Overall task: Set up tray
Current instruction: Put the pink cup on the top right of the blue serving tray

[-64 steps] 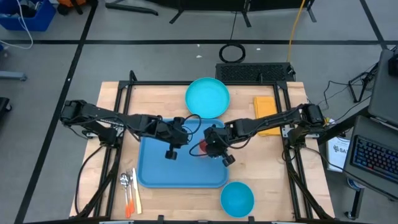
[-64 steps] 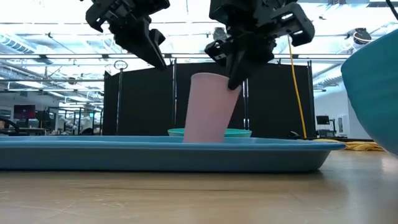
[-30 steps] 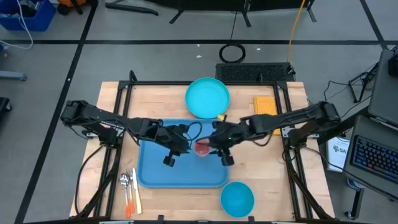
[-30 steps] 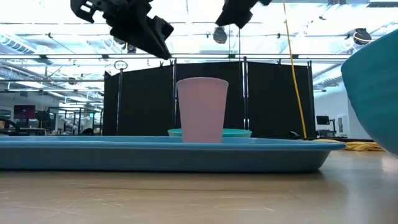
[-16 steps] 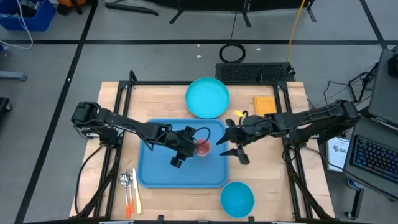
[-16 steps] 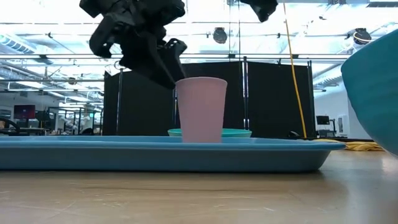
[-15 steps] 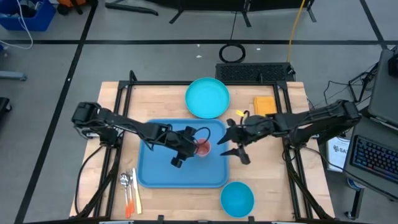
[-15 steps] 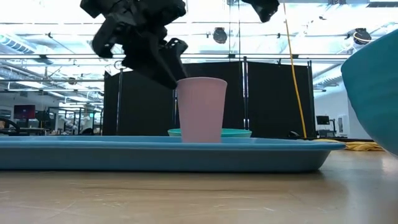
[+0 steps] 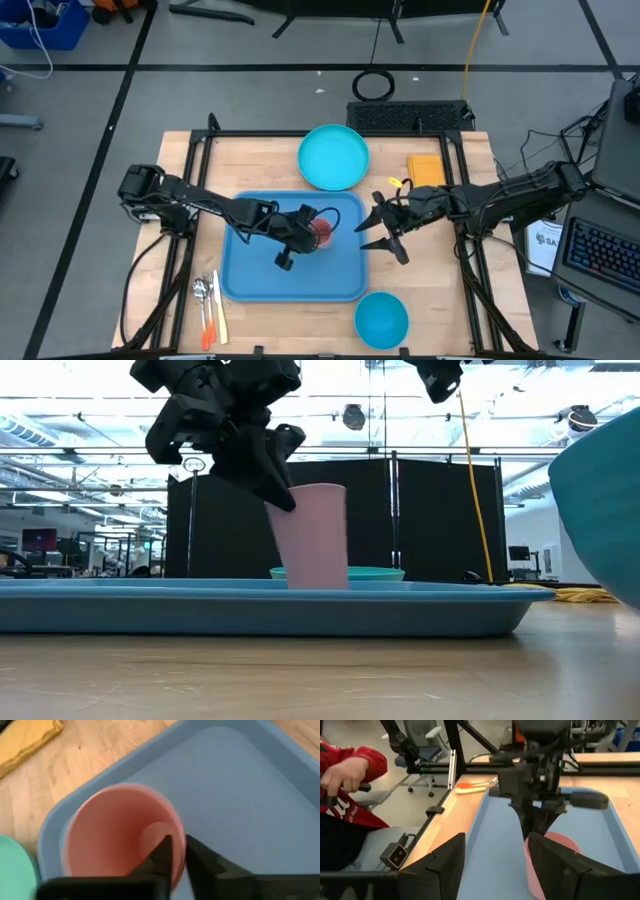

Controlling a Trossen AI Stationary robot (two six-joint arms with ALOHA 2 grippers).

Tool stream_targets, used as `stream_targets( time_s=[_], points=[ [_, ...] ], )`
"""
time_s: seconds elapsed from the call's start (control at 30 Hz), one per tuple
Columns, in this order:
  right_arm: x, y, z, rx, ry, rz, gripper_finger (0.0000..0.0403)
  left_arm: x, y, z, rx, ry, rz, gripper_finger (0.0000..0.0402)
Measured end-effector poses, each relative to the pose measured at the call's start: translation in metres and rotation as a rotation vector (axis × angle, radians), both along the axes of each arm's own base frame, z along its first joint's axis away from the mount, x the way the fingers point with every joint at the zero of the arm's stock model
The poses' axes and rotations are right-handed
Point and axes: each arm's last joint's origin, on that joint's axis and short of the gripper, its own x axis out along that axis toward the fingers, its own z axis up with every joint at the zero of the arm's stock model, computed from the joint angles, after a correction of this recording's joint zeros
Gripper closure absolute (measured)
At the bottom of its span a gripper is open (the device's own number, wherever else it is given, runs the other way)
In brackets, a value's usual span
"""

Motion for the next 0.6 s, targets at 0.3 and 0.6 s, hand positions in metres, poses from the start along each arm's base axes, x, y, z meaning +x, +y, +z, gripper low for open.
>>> stream_targets(
  time_s=[0.3,0.6],
  points=[
    [0.001,0.000,0.002,-0.069,-0.050,0.022,0.0198,-0.004,0.002,0.000,0.022,0.030,0.120,0.0394],
    [0.001,-0.001,0.000,-0.129,-0.068,-0.003,0.0199,-0.026,0.004,0.018,0.012,0.092,0.244,0.0397]
  ],
)
